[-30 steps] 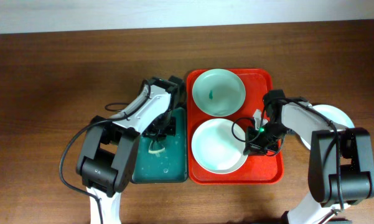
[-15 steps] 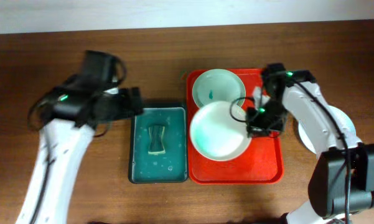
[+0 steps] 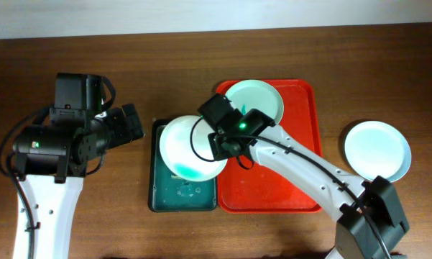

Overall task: Clean dirty plates on tray and stack at the side
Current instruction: 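Carry the pale green plate with the right gripper onto the white plate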

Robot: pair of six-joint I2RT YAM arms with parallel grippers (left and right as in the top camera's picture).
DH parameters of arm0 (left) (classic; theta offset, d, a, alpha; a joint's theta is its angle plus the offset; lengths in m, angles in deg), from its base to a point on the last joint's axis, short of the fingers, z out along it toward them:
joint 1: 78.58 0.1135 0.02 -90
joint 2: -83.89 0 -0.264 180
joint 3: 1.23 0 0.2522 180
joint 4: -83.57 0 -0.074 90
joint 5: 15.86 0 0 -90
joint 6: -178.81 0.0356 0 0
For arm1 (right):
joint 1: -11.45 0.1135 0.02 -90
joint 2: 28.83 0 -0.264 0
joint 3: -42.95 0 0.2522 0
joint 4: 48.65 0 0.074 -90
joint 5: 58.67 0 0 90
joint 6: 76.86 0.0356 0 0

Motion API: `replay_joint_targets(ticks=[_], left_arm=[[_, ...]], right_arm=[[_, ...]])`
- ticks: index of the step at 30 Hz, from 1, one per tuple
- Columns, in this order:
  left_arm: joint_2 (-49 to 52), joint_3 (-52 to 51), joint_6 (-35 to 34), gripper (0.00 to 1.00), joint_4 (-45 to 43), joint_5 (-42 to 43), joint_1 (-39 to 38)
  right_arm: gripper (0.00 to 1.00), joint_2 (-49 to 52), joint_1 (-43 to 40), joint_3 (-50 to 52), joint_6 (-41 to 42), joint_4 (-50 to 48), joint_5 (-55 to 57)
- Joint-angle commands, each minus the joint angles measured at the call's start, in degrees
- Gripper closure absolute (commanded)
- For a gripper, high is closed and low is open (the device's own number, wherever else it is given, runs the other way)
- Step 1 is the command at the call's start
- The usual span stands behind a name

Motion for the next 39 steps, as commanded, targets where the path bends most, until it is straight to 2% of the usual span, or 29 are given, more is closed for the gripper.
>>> replay_joint_targets(ticks=[1,5,12,21,39], left_arm=[[0.1,0.4,0.1,0.01,0.1,-0.9,0.3],[0.1,0.4,0.1,0.01,0.1,-0.9,0.3],[0.1,0.4,0.1,0.01,0.1,-0.9,0.3],[0.1,0.4,0.1,0.01,0.1,-0.9,0.3],[0.1,0.4,0.1,0.01,0.1,-0.9,0.3]], right_arm=[[0.96,-2.9,4.3,-3.5,0.9,0.8,15.0],[0.96,-5.6,9.9,-4.2,0.9,1.5,29.7],[0.96,-9.2,13.9,-4.2,0.8,3.0,40.0],[0.96,-10.4,17.7,-4.2,0.8,3.0,45.7],[0.96,-10.4,17.6,-3.9,2.2,3.3,45.7]])
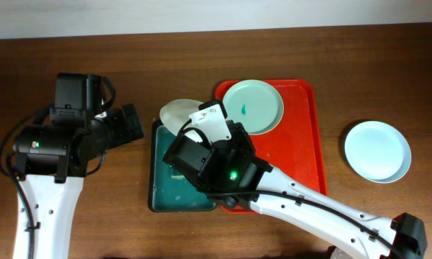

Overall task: Clean dirty plates on tray and stack at the side
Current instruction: 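Carry the pale green plate with the right gripper onto the white plate, then release the plate on the stack and move the right gripper back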

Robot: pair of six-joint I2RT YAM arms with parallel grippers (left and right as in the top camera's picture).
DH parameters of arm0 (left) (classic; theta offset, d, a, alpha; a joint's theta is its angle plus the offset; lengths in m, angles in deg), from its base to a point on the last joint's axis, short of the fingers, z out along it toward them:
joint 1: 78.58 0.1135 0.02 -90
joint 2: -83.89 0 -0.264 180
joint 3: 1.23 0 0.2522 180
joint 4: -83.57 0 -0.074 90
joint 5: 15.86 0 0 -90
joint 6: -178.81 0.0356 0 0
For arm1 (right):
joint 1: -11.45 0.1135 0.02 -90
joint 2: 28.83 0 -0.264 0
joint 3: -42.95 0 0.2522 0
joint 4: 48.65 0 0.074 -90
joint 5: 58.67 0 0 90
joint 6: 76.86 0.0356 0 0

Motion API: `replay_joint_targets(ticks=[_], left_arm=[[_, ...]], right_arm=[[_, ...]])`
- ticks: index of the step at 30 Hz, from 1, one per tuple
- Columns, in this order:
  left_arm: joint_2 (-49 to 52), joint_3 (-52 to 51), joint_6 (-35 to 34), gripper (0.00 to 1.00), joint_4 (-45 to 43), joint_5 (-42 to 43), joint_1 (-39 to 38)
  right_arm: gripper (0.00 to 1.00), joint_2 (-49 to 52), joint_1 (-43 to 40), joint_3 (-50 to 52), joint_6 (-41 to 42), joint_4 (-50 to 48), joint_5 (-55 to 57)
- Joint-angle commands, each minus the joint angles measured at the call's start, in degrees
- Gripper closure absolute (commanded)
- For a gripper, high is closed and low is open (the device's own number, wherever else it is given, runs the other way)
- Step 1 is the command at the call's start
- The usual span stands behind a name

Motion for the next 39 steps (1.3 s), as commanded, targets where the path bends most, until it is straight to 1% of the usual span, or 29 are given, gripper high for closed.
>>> replay_joint_targets(ticks=[1,3,4,5,6,7,8,11,12,13,14,15,16,17,18,19,21,22,23,25,26,29,30,33,34,35,37,38,39], left_arm=[[0.1,0.4,0.1,0.01,0.0,-0.8,0.3],[0.1,0.4,0.1,0.01,0.0,-0.8,0.3],[0.1,0.4,0.1,0.01,0.0,-0.8,0.3],[0.1,0.4,0.1,0.01,0.0,-0.8,0.3],[0.1,0.4,0.1,0.00,0.0,-0.8,0.3],[0.1,0.4,0.1,0.01,0.0,-0.8,0.3],[0.1,0.4,0.1,0.01,0.0,-0.8,0.3],[0.1,0.4,0.1,0.00,0.0,-0.8,0.3],[0.1,0.4,0.1,0.01,0.0,-0.8,0.3],[0.1,0.4,0.1,0.01,-0.1,-0.8,0.3],[0.1,0.4,0.1,0.01,-0.1,-0.8,0.3],[0.1,0.4,0.1,0.01,0.0,-0.8,0.3],[0.1,0.4,0.1,0.00,0.0,-0.8,0.3],[0.1,0.4,0.1,0.00,0.0,-0.8,0.3],[0.1,0.4,0.1,0.01,0.0,-0.8,0.3],[0.1,0.4,0.1,0.01,0.0,-0.8,0.3],[0.1,0.4,0.1,0.01,0.0,-0.8,0.3],[0.1,0.4,0.1,0.00,0.0,-0.8,0.3],[0.1,0.4,0.1,0.01,0.0,-0.8,0.3],[0.1,0.4,0.1,0.01,0.0,-0.8,0.3],[0.1,0.4,0.1,0.01,0.0,-0.8,0.3],[0.1,0.4,0.1,0.01,0.0,-0.8,0.3],[0.1,0.4,0.1,0.01,0.0,-0.8,0.3],[0.1,0.4,0.1,0.00,0.0,-0.8,0.3],[0.1,0.4,0.1,0.01,0.0,-0.8,0.3],[0.1,0.4,0.1,0.01,0.0,-0.8,0.3],[0.1,0.4,0.1,0.01,0.0,-0.8,0.3],[0.1,0.4,0.1,0.01,0.0,-0.8,0.3],[0.1,0.4,0.1,0.01,0.0,-0.8,0.3]], right_arm=[[0.96,-1.3,0.2,-0.5,4.9,0.5,0.4],[0.96,-0.2,-2.1,1.5,14.1,1.5,-9.0],[0.96,1.0,-4.2,2.3,17.6,1.0,-20.7],[0.96,1.7,-5.8,2.6,17.5,-0.2,-30.2],[0.96,2.4,-8.1,2.6,15.2,-1.4,-40.3],[0.96,2.3,-10.0,2.5,15.0,-1.5,-43.3],[0.96,1.6,-11.5,2.3,15.0,-1.3,-44.2],[0.96,-4.9,-20.2,-0.2,9.6,-1.2,-50.2],[0.96,-7.7,-24.1,-0.9,9.2,-0.7,-51.8],[0.96,-10.4,-28.7,-1.2,9.2,0.7,-52.4],[0.96,-13.3,-35.3,-1.3,9.2,3.3,-52.3],[0.96,-14.4,-39.4,-1.3,9.2,5.3,-52.3],[0.96,-15.4,-46.1,-1.3,8.8,8.4,-52.3],[0.96,-15.5,-54.1,-1.3,6.7,11.4,-52.3],[0.96,-15.0,-59.6,-1.1,5.0,13.0,-52.4],[0.96,-13.7,-67.6,-0.8,2.3,14.7,-53.0],[0.96,-10.3,-78.3,-0.7,-2.4,16.2,-57.2],[0.96,-6.8,-85.0,-0.5,-4.2,16.5,-59.5],[0.96,-3.4,-89.5,-0.3,-4.3,16.5,-59.8],[0.96,2.2,-94.9,-0.3,-4.3,16.5,-59.8],[0.96,7.4,-98.6,-0.3,-4.3,16.5,-60.1],[0.96,17.3,-104.7,-0.3,-4.4,17.0,-62.2],[0.96,18.8,-105.7,-0.3,-5.7,17.0,-62.6],[0.96,20.5,-107.2,-0.2,-5.8,16.3,-62.2],[0.91,20.5,-107.2,-0.2,-5.9,16.6,-62.7],[0.72,20.5,-107.1,-0.2,-6.3,17.1,-63.1],[0.54,18.7,-105.6,-0.3,-13.6,18.5,-73.8],[0.48,16.3,-104.3,-0.3,-15.1,18.5,-76.6],[0.47,13.4,-102.4,-0.3,-15.1,18.5,-76.7]])
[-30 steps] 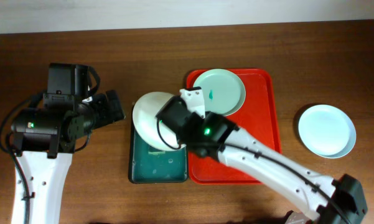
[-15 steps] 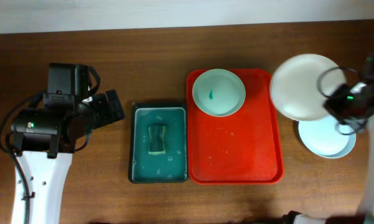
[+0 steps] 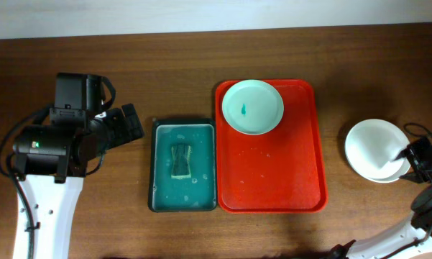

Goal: Clean dirty plates on tray and stack at the side

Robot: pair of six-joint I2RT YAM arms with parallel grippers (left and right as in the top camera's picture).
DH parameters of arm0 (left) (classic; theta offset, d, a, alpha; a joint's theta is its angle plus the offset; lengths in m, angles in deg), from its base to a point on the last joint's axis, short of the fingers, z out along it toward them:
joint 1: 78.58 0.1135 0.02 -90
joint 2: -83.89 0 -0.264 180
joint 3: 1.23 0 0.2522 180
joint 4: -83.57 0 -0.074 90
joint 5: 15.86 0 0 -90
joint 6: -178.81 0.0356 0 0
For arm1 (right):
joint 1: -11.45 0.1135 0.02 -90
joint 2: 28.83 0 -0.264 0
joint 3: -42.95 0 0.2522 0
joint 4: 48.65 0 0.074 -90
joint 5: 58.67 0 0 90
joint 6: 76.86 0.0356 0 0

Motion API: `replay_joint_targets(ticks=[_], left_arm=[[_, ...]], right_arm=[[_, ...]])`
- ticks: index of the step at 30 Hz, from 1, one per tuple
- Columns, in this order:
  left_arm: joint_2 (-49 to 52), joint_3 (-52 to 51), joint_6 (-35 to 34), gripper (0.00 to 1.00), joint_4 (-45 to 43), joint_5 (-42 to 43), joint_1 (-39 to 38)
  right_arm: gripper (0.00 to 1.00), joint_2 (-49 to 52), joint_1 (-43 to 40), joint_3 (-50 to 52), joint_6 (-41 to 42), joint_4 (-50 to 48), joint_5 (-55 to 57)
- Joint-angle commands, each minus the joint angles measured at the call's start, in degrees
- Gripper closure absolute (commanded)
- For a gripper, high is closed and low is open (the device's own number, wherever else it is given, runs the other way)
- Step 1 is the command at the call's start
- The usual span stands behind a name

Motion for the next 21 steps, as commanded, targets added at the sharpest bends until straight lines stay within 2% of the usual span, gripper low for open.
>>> replay_joint_targets(ticks=[1,5,6,9,11,13,17,19,20,21], left_arm=[[0.1,0.4,0.1,0.01,-0.1,-0.4,0.3],[0.1,0.4,0.1,0.01,-0.1,-0.4,0.3],[0.1,0.4,0.1,0.00,-0.1,-0.4,0.3],[0.1,0.4,0.1,0.00,-0.1,-0.4,0.3],[0.1,0.4,0.1,0.01,-0.1,-0.4,0.3],[0.1,0.4,0.1,0.01,-0.1,-0.4,0.3],[0.1,0.4,0.1,0.00,-0.1,-0.4,0.3],[0.1,0.4,0.1,0.01,-0.1,-0.4,0.3],[0.1,0.4,0.1,0.01,-0.1,-0.4,0.3],[0.1,0.4,0.1,0.01,-0.1,-0.4,0.3]], right_arm=[[0.47,-10.6,6.4,-0.1,-5.0,0.2,-8.5],[0.53,-23.1,21.4,-0.1,-9.4,-1.7,-8.2],[0.53,-25.4,28.5,-0.1,-11.2,-3.2,-6.8],[0.52,-24.0,45.4,-0.1,-11.2,-8.0,5.8],[0.32,-19.5,52.5,-0.1,-10.4,-12.6,11.6],[0.32,-13.7,55.4,-0.1,-10.3,-18.3,13.7],[0.41,-1.4,54.3,-0.1,-8.3,-29.9,11.5],[0.40,3.0,54.1,-0.1,-8.1,-33.7,11.5],[0.35,5.7,54.1,-0.1,-8.1,-35.9,11.5],[0.35,7.1,54.1,-0.1,-7.9,-37.2,11.5]])
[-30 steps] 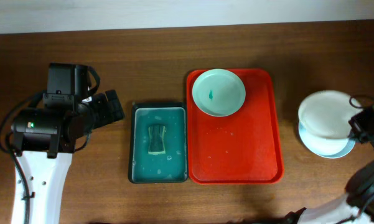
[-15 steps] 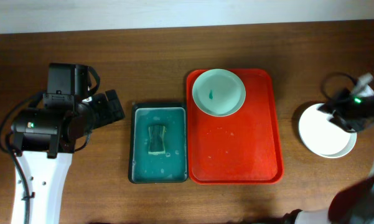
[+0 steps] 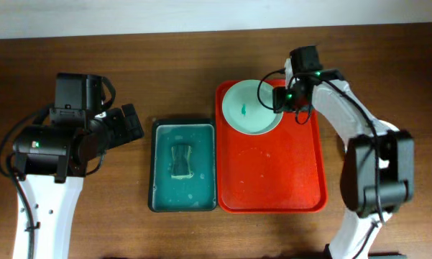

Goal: Clean dirty plates on tray and stack at the side

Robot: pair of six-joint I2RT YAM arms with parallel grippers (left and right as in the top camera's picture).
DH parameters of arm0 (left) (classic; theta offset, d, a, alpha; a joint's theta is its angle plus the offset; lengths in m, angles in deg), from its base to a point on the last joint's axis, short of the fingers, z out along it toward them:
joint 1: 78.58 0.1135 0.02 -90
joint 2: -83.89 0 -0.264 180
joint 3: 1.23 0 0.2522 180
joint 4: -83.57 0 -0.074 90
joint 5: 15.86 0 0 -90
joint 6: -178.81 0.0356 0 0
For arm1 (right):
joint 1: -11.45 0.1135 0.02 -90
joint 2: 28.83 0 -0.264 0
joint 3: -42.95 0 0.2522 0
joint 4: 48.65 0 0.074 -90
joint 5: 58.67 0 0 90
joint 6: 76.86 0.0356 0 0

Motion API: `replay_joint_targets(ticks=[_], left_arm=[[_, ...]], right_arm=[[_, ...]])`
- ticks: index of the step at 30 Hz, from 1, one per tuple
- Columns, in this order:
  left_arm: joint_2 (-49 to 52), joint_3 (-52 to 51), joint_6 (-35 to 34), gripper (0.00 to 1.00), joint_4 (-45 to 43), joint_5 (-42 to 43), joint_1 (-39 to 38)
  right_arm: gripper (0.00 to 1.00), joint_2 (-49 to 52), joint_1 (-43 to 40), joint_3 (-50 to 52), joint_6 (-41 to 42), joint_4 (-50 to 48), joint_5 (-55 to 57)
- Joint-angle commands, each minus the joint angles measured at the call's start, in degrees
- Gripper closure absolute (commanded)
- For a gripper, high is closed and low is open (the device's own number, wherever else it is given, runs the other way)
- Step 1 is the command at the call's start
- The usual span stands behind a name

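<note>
A mint plate (image 3: 248, 108) with a small green smear lies at the back of the red tray (image 3: 273, 180). My right gripper (image 3: 273, 97) is at this plate's right rim, its dark fingers over the edge; open or shut does not show. The right arm (image 3: 377, 169) crosses the table's right side and hides the spot where the stacked plates lie. My left gripper (image 3: 133, 122) hovers left of the green basin (image 3: 162, 194), holding nothing that I can see. A sponge (image 3: 181, 160) lies in the basin's water.
The basin sits directly left of the tray, their edges nearly touching. The left arm's bulky body (image 3: 57, 144) takes up the table's left side. Brown tabletop (image 3: 165, 79) shows behind the basin.
My right gripper was at the far right by a white plate resting on the light blue one. Now it is at the right rim of the mint plate on the tray. The left arm is unchanged.
My right gripper first held a white plate with green residue over the basin. Then the plate was tilted above the basin's back edge. Later it rested on the light blue plate at the right. Now the gripper is back at the tray's remaining plate.
</note>
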Motion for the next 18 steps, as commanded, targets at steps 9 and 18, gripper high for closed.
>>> replay_joint_targets(ticks=[9,18], left_arm=[[0.1,0.4,0.1,0.01,-0.1,-0.3,0.3],[0.1,0.4,0.1,0.01,-0.1,-0.3,0.3]], right_arm=[[0.96,1.9,-2.9,-1.7,9.0,8.8,-5.7],[0.96,-25.2,-5.7,6.0,7.1,37.2,-4.6]])
